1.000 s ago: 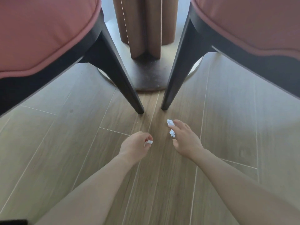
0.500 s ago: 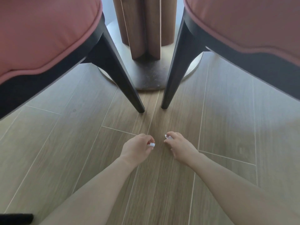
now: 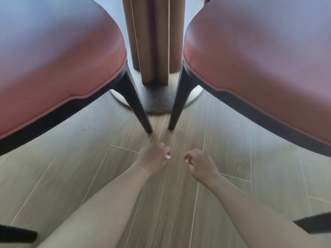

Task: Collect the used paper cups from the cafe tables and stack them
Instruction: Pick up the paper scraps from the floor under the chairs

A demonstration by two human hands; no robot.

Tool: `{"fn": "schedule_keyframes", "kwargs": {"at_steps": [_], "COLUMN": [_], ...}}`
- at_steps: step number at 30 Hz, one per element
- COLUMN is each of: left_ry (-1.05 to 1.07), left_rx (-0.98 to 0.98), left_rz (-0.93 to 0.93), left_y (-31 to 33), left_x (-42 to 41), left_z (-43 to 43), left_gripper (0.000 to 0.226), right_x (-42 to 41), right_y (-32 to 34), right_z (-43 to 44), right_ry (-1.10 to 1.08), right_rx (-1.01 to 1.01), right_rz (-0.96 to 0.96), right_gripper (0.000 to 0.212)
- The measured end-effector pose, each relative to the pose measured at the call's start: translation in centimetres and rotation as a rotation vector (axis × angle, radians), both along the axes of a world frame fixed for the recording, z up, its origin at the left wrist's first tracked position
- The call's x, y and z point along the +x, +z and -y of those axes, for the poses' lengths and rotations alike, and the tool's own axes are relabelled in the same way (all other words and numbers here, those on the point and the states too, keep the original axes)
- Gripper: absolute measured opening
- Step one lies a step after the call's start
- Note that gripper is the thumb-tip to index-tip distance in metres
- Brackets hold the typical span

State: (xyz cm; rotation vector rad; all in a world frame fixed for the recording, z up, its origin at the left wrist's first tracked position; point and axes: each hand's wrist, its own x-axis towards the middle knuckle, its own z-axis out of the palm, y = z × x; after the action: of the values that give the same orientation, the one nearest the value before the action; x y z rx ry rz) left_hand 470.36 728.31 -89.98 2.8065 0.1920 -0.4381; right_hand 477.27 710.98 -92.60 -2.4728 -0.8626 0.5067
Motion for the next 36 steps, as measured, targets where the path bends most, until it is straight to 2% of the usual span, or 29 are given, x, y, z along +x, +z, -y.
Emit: {"fn": "schedule_keyframes", "kwargs": {"at_steps": [8, 14, 18, 23, 28, 32, 36], "left_ry": [0.069, 0.155, 0.209, 0.220, 0.216, 0.206, 0.201], "left_rx": [-0.058, -0.143, -0.183, -0.176, -0.208, -0.267, -0.287], "left_rz": [0.195, 0.261, 0.261, 0.322, 0.317, 0.340, 0.364], "left_y": [11.5, 24.3, 36.2, 50.9, 63.3, 71.0, 75.6], "left_x": [1.1, -4.3, -7.4, -9.3, -9.8, -9.5, -9.0], "left_z": [0.0, -0.6, -0.8, -1.1, -1.9, -3.3, -4.6], "left_gripper": [0.015, 0.007, 0.006, 0.010, 0.006, 0.004, 0.006], "right_x": [-2.4, -6.1, -8.5, -9.6, -10.5, -10.6, -10.3], "right_y": [11.7, 25.7, 37.7, 52.7, 65.7, 73.4, 77.6], "right_z": [-1.8, -1.4, -1.4, -2.4, -4.2, -5.5, -6.8], "right_ry": [-0.205, -0.337, -0.385, -0.327, -0.334, -0.336, -0.346], "right_rx": [0.353, 0.550, 0.557, 0.542, 0.566, 0.555, 0.542], "right_rz": [-0.023, -0.042, -0.121, -0.056, -0.072, -0.049, 0.001], "right_gripper": [0.025, 0.024, 0.022, 0.019, 0.023, 0.022, 0.023]}}
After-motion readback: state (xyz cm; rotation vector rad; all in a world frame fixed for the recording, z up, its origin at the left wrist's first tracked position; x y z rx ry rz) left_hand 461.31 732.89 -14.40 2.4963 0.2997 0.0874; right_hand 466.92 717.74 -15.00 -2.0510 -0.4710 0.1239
